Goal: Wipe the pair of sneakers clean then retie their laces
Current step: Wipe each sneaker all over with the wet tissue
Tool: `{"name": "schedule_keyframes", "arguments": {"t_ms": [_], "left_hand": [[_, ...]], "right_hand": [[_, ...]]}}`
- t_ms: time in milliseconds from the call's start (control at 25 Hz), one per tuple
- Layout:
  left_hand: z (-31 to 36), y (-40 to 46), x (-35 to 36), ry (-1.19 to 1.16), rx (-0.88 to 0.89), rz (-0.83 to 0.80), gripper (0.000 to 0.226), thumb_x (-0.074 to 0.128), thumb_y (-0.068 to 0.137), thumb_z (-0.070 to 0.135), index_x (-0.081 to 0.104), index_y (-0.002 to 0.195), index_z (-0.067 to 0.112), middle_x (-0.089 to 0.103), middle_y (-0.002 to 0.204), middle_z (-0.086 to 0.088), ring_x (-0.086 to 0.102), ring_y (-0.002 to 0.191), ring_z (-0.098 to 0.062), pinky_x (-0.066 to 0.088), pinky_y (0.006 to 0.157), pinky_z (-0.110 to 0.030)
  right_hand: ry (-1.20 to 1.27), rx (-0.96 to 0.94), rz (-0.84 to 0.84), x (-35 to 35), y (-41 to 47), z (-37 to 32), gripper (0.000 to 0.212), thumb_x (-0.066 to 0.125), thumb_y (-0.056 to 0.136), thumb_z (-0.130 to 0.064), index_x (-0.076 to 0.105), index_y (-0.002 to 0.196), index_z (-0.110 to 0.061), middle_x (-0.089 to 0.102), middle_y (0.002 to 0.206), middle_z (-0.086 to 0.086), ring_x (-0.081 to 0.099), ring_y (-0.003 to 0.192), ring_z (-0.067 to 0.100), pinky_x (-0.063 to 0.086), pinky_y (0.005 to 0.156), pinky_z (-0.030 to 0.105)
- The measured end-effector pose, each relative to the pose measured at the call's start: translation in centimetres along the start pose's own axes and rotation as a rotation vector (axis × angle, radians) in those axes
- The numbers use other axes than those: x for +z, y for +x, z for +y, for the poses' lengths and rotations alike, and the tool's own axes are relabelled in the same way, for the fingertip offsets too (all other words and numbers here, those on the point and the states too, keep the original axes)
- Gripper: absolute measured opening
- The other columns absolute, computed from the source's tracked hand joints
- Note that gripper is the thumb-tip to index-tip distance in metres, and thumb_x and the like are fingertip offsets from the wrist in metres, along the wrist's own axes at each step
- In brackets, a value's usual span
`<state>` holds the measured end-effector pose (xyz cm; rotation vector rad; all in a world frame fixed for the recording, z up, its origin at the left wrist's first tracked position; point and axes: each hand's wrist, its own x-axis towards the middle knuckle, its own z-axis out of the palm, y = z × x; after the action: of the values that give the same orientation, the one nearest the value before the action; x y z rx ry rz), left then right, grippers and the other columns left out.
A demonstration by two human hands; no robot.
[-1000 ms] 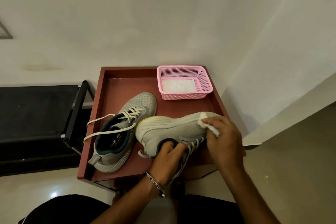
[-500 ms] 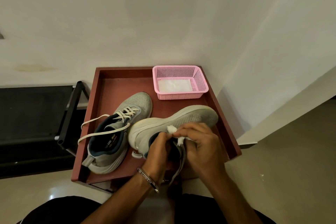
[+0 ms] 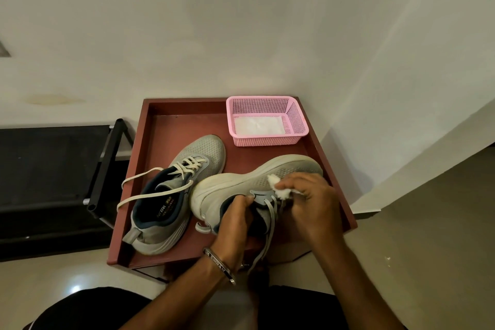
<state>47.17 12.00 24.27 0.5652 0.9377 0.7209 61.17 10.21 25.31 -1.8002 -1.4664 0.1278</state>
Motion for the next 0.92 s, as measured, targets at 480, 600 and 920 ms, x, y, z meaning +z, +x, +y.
{"name": "schedule_keyframes", "arguments": {"t_ms": [480,600,920], "left_hand": [[0.7,-0.3,0.8,-0.099,0.094,0.022,0.044,0.031,0.101,0.023,0.066,0.119,0.003,0.071,0.118,-0.011,0.064,0.116,-0.021,0.043,0.108,-0.041],[1.1,-0.4,0.9,-0.131,0.111,-0.045,0.047,0.029,0.101,0.025,0.065,0.120,0.002,0.071,0.118,-0.013,0.065,0.115,-0.023,0.045,0.104,-0.038],[0.6,0.1,0.4,-0.097,0.106,0.038,0.038,0.037,0.101,0.019,0.068,0.112,-0.001,0.071,0.113,-0.021,0.064,0.113,-0.035,0.046,0.104,-0.048]], "right_hand": [[0.055,0.244,0.015,-0.8,0.8,2.4,0.032,0.069,0.080,0.008,0.078,0.095,-0.019,0.070,0.097,-0.008,0.065,0.092,0.011,0.050,0.074,0.010],[0.244,0.183,-0.036,-0.6,-0.2,0.9,0.027,0.070,0.082,0.003,0.077,0.097,-0.018,0.072,0.100,-0.010,0.066,0.093,0.001,0.053,0.077,0.011],[0.150,-0.078,-0.085,0.5,-0.3,0.1,0.031,0.064,0.084,0.005,0.076,0.102,-0.017,0.065,0.107,-0.010,0.060,0.099,0.005,0.051,0.082,0.014]]}}
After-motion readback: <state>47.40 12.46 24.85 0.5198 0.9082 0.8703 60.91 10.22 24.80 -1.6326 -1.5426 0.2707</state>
